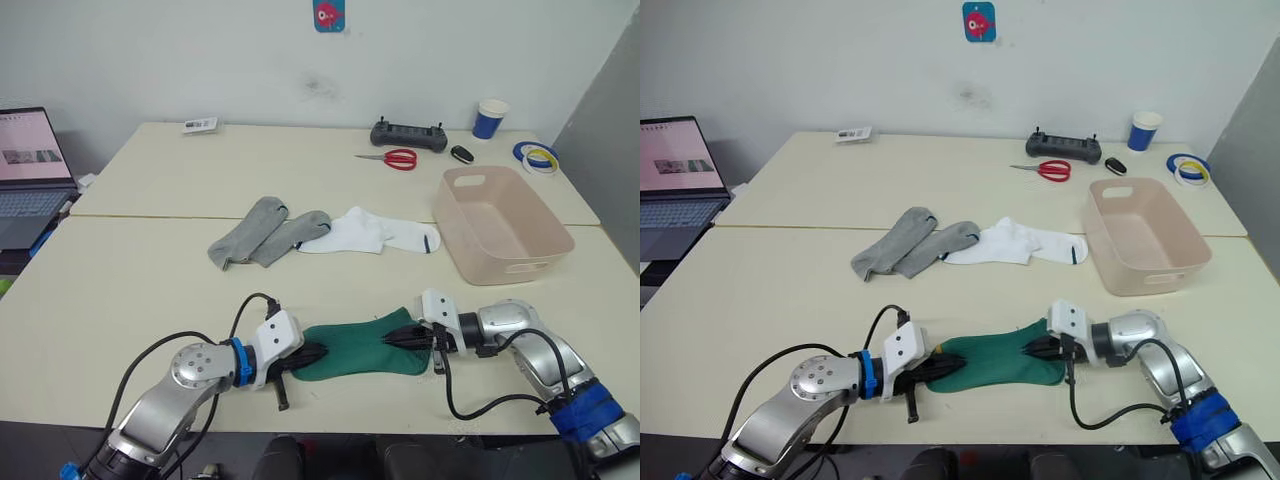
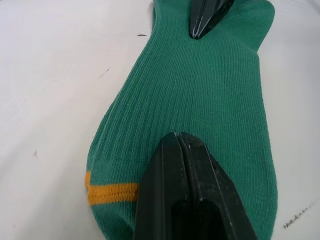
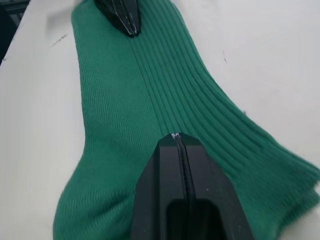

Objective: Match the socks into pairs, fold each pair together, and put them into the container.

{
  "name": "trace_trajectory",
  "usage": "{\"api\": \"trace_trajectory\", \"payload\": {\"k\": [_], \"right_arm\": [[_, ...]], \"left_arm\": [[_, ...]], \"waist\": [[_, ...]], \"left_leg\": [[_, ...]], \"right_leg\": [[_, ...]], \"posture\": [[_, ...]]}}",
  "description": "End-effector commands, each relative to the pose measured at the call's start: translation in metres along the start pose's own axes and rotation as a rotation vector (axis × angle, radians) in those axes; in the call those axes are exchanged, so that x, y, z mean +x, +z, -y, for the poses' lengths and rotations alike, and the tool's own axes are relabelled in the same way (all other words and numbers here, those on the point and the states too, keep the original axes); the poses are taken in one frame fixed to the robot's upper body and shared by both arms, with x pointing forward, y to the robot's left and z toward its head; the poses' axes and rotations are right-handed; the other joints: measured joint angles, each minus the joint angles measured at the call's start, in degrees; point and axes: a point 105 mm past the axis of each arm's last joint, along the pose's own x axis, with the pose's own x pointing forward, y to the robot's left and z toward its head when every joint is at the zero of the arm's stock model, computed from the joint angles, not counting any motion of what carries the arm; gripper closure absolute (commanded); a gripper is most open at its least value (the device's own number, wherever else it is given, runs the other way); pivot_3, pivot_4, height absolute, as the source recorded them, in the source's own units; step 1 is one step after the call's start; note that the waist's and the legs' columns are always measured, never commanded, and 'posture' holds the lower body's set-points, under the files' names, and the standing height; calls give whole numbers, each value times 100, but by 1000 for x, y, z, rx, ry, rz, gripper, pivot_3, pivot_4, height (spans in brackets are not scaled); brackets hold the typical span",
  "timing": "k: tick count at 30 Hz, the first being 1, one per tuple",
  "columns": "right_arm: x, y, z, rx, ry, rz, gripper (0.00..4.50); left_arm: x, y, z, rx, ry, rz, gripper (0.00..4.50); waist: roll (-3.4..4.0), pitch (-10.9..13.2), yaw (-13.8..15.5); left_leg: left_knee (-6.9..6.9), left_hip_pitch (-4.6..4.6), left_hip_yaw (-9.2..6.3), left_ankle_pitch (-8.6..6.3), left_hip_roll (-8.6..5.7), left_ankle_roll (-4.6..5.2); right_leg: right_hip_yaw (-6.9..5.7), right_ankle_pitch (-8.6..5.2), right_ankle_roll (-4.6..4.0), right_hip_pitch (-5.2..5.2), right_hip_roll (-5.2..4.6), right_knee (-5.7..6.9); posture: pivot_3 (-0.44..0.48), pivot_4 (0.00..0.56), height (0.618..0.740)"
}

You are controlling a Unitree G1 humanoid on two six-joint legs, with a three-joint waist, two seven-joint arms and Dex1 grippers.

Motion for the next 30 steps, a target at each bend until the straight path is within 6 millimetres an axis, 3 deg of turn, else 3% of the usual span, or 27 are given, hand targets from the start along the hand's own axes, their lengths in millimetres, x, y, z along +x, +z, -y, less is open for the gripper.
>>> {"api": "trace_trajectory", "payload": {"k": [1, 4, 7, 10, 13, 18, 21, 24, 30], "right_arm": [[-14, -14, 3, 44, -36, -46, 4500], [-24, -9, 2, 44, -40, -20, 4500], [-26, 16, -2, 47, -10, 71, 4500], [-20, 42, -9, 35, 26, 147, 4500], [-4, 53, -16, 19, 47, 166, 4500], [28, 39, -18, -34, 52, 95, 4500], [38, 30, -18, -45, 60, 62, 4500], [33, 19, -18, -45, 66, 22, 4500], [11, 1, -15, -26, 49, -34, 4500]], "left_arm": [[-6, -12, -7, -28, 25, -45, 4489], [-6, 5, -11, -23, 25, 23, 4489], [-7, 26, -10, -27, -1, 111, 4489], [-7, 44, -5, -12, -43, 171, 4489], [0, 51, -1, 20, -83, 165, 4489], [23, 39, 5, 25, -122, 105, 4489], [34, 27, 7, 21, -137, 55, 4489], [38, 17, 9, 27, -141, 4, 4489], [24, 1, 8, 29, -134, -61, 4489]], "waist": [[0, 0, 0], [0, 0, 1], [-1, 1, 1], [0, 2, -7], [0, 2, -5], [0, 2, -2], [0, 2, -2], [0, 1, 2], [1, 0, 1]], "left_leg": [[0, 0, 0, 0, 0, 0], [0, 0, 0, 0, 0, 0], [1, -3, 0, 0, -1, 0], [0, -9, -3, 0, 1, 0], [-1, -15, -8, 0, 3, 0], [0, -20, -6, 0, -4, 0], [2, -31, -4, 0, -6, 0], [1, -42, -8, 0, -3, 0], [2, -33, -8, 0, -4, 0]], "right_leg": [[1, 0, 0, 0, 0, 0], [-1, 0, 0, 1, 0, -1], [0, 0, 1, -1, 0, -1], [-1, 0, 1, -8, 1, -1], [-4, 0, 1, -12, 5, -1], [-4, -1, 2, -12, 2, -7], [-3, 0, 3, -24, 1, -6], [-6, 0, 3, -34, 2, -3], [-6, 0, 3, -26, 1, -3]], "posture": [[0, 150, 740], [0, 150, 740], [0, 150, 740], [0, 150, 740], [0, 150, 740], [0, 150, 740], [0, 150, 740], [0, 150, 740], [0, 150, 740]]}}
